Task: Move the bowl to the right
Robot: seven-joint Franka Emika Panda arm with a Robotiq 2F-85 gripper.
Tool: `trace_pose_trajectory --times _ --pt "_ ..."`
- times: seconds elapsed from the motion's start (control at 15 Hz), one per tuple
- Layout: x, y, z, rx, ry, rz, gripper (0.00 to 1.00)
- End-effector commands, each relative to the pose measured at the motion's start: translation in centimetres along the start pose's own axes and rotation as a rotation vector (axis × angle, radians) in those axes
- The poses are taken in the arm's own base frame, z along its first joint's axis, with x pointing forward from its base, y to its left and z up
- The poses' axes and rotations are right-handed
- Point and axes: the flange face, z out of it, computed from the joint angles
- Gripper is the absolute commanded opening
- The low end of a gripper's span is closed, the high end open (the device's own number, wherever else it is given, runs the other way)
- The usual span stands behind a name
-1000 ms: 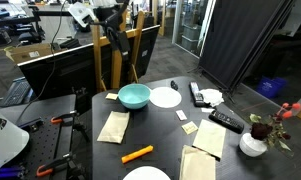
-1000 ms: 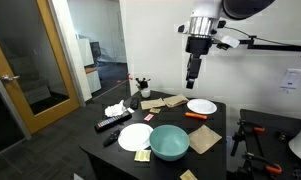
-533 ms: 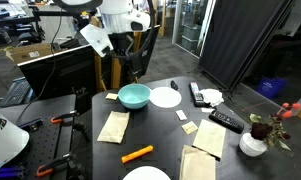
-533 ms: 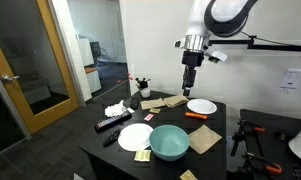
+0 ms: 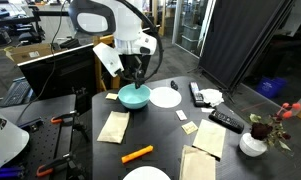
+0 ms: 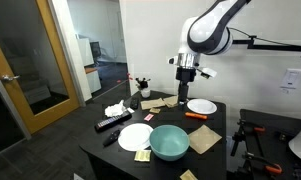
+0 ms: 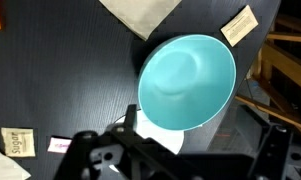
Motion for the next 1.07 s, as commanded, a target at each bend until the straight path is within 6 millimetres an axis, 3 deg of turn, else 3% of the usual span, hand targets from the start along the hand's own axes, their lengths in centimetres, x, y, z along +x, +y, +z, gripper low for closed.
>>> trace_pose_trajectory --times 0.0,1.0 --pt "1.6 0.8 2.3 0.007 0.002 0.004 1.00" --pt "3.9 3.8 10.1 0.014 -0.026 0.044 1.00"
